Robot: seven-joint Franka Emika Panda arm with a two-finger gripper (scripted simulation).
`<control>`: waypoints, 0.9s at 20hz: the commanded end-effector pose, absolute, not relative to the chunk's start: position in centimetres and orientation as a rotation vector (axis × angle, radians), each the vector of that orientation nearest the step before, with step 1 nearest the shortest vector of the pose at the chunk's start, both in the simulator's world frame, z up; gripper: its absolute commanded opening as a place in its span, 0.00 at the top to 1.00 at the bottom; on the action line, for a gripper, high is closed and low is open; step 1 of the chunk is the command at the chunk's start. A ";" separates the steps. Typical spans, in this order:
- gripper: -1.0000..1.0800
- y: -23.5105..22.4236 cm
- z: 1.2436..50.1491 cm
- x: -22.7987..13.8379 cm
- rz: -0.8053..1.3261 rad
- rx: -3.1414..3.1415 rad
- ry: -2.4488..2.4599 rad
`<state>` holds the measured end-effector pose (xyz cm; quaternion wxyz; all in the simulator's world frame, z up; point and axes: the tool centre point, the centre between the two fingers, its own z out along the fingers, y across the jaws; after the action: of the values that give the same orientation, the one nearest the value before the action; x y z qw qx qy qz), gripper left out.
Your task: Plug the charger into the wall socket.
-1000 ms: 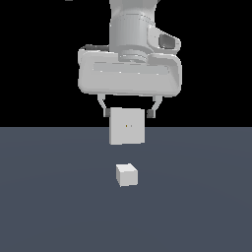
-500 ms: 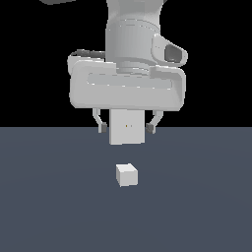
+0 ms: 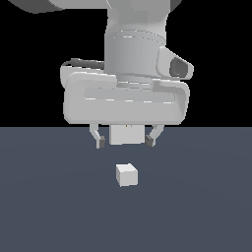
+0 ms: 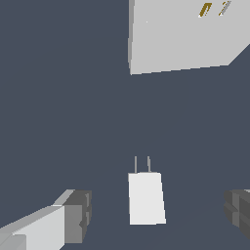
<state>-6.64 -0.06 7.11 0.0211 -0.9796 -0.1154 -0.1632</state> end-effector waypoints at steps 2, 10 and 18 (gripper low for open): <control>0.04 0.0 6.6 -6.8 -0.530 -3.028 -0.379; 0.04 0.0 6.3 -6.9 -0.540 -3.023 -0.390; 0.04 0.0 4.4 -7.0 -0.540 -3.024 -0.392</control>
<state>-6.96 -0.01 4.91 0.0225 -0.9762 -0.1263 -0.1748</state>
